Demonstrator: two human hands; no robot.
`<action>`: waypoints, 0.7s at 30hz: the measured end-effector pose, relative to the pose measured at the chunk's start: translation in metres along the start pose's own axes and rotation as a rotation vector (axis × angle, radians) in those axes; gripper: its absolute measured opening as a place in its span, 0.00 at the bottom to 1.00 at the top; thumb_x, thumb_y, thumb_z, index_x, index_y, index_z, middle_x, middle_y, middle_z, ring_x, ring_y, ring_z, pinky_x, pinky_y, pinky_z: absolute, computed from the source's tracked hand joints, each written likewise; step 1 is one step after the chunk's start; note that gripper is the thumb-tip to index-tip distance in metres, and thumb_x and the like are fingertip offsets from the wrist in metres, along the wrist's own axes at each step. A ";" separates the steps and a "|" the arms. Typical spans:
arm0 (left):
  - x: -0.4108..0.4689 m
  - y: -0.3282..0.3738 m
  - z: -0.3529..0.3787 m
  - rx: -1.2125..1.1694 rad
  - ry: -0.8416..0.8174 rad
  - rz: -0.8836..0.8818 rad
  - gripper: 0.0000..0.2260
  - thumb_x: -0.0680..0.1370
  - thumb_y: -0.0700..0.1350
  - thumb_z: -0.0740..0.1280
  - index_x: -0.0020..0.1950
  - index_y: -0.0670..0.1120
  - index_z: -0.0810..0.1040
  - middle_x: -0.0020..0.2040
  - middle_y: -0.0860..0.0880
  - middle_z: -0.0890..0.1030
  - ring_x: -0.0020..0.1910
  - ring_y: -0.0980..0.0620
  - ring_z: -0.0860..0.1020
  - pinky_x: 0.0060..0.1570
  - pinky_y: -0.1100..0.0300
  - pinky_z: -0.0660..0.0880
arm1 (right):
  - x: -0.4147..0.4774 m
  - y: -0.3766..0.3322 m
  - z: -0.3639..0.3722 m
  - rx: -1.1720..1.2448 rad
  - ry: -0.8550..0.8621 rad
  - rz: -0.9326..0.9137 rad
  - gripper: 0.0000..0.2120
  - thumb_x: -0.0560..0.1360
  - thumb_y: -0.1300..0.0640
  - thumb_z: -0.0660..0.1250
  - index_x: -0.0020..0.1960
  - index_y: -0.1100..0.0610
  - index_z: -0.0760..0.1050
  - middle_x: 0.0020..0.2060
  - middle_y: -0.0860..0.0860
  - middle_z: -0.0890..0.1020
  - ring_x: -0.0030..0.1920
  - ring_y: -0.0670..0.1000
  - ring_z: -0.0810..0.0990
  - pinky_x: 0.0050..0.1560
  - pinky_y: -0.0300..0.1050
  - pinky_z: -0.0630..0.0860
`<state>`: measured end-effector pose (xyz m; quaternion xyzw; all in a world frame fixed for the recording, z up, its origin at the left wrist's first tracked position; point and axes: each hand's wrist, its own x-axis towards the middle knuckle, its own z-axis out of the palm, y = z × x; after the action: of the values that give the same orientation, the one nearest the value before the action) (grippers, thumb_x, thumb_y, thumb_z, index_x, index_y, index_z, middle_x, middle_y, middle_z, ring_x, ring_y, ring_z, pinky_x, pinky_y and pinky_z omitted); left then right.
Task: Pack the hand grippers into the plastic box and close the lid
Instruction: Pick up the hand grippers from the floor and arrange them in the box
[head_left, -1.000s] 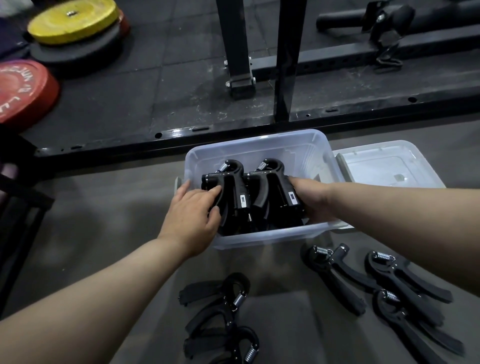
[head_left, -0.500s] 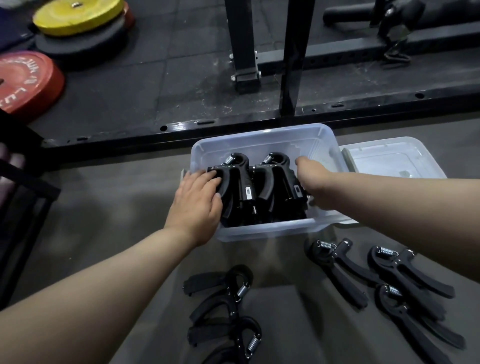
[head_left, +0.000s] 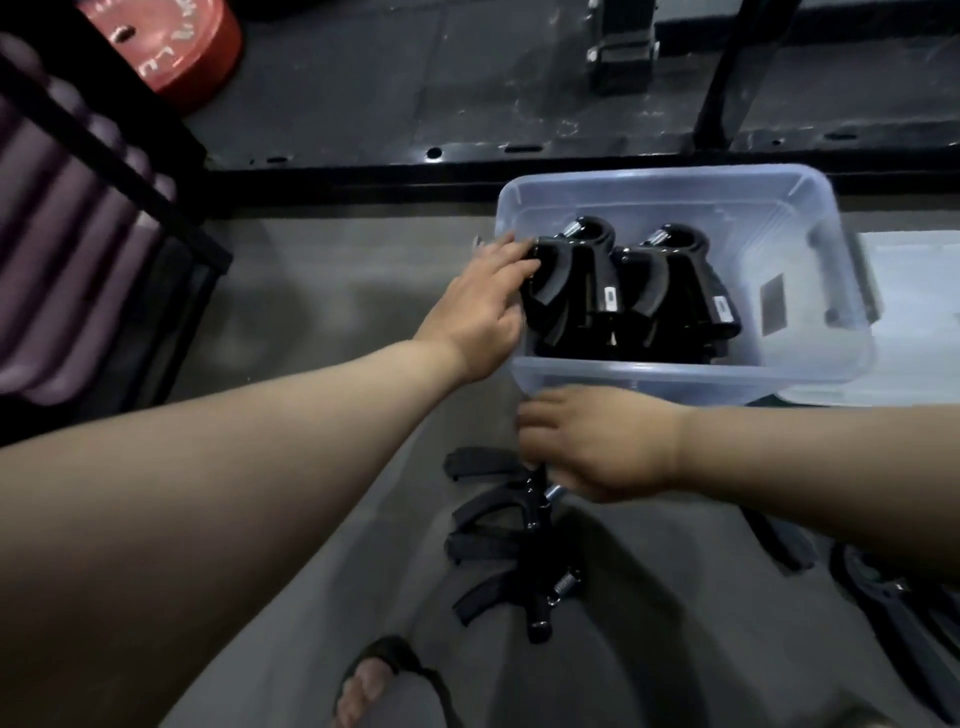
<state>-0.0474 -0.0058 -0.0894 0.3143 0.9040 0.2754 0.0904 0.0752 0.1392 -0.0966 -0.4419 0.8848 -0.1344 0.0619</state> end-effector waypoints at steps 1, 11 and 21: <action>-0.004 -0.006 -0.001 0.037 -0.013 0.011 0.25 0.76 0.41 0.55 0.74 0.43 0.68 0.78 0.49 0.61 0.79 0.52 0.52 0.77 0.53 0.48 | 0.003 -0.001 0.017 -0.055 -0.150 0.074 0.13 0.74 0.54 0.58 0.54 0.57 0.74 0.50 0.56 0.77 0.52 0.59 0.76 0.55 0.51 0.71; -0.010 -0.016 0.007 0.069 0.038 0.042 0.22 0.82 0.43 0.54 0.78 0.44 0.61 0.80 0.49 0.55 0.79 0.54 0.48 0.77 0.57 0.46 | 0.037 0.011 0.076 0.120 -0.531 0.509 0.34 0.77 0.48 0.64 0.78 0.50 0.53 0.75 0.59 0.56 0.74 0.62 0.56 0.74 0.55 0.58; -0.009 -0.024 0.013 0.056 0.054 0.072 0.24 0.81 0.47 0.51 0.78 0.46 0.60 0.80 0.51 0.55 0.79 0.57 0.47 0.77 0.54 0.49 | 0.063 0.000 0.072 -0.190 -0.718 0.256 0.16 0.81 0.55 0.56 0.67 0.55 0.71 0.66 0.61 0.70 0.63 0.63 0.73 0.60 0.52 0.73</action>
<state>-0.0488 -0.0211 -0.1137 0.3418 0.9014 0.2614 0.0473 0.0535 0.0760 -0.1648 -0.3509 0.8631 0.1200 0.3427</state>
